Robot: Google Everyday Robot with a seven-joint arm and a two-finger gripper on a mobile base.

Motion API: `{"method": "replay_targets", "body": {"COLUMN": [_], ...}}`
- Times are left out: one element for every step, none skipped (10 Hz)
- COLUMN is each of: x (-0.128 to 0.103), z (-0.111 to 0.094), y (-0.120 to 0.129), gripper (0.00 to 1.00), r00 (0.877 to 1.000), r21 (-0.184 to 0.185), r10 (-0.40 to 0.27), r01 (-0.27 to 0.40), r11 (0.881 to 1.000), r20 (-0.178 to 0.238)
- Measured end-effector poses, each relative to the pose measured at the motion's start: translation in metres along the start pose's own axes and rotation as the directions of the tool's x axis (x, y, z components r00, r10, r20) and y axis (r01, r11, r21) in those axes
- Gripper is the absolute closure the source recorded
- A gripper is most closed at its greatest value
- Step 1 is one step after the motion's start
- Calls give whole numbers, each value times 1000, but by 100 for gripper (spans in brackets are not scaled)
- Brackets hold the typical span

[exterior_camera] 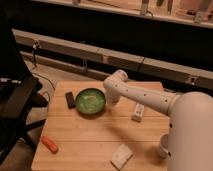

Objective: Push the ceramic bowl across the table

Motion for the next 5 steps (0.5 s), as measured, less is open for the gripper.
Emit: {"method": "replay_targets", "body": {"x": [1,-3,-12,-20,-31], "z": [-1,1,4,7,10], "y": [1,0,-2,-5,-8], "gripper": [100,100,100,100,100], "r00": [1000,1000,1000,1000,1000], "r21": [-2,-4,-2,0,1], "r10": [-1,-7,-9,-12,-18], "r01": [1,7,9,12,18], "r11": [1000,1000,1000,1000,1000], "r20": [-1,-2,-2,-1,2]}}
